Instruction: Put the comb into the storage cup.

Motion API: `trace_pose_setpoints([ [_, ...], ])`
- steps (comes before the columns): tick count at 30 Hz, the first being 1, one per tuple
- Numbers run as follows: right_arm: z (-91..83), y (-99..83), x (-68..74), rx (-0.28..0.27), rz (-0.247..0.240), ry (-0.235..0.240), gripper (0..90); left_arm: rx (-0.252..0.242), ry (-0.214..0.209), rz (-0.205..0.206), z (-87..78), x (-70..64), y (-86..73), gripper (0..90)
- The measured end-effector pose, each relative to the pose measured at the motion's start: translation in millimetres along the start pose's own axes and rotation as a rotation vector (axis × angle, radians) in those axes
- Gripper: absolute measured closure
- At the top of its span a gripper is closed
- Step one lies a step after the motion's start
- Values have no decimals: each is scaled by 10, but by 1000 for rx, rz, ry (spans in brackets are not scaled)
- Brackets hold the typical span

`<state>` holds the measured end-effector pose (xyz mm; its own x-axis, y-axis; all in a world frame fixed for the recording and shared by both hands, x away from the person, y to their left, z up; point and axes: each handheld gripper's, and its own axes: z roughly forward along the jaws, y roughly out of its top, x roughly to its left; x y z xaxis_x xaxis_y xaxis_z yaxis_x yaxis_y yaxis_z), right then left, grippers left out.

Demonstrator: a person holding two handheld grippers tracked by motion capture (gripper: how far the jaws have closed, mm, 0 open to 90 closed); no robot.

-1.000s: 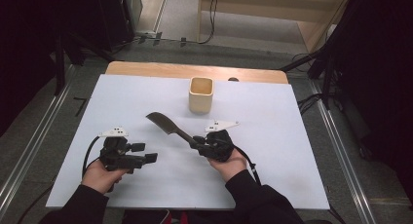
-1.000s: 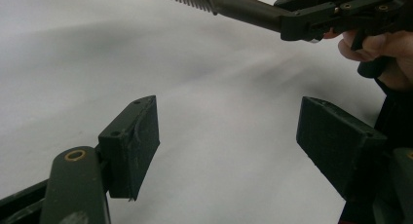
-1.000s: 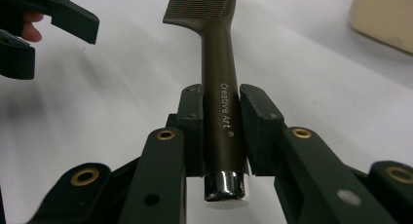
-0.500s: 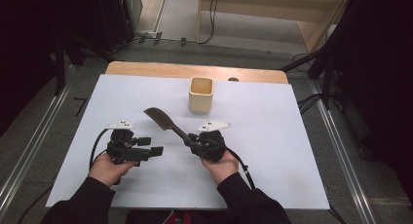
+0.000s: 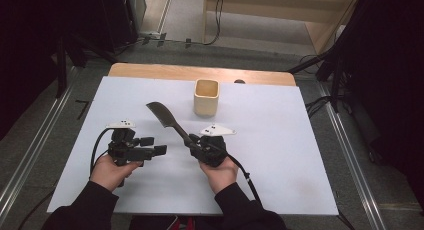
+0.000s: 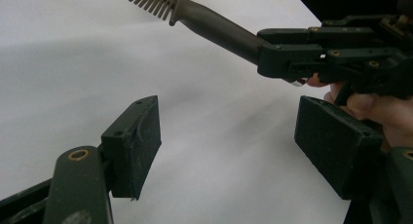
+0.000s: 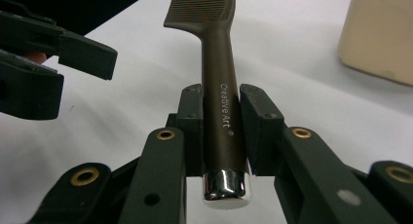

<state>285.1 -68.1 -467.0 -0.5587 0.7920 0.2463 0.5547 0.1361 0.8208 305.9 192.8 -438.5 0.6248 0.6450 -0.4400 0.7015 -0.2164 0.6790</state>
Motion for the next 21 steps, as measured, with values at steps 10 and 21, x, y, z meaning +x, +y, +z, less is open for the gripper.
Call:
trace_pose_setpoints([
  [10,38,-20,93,-65,8,-45,704,-29,28,-14,-12,-47,188,256],
  [21,17,-5,119,-124,23,-49,705,-31,45,-24,20,-95,401,256],
])
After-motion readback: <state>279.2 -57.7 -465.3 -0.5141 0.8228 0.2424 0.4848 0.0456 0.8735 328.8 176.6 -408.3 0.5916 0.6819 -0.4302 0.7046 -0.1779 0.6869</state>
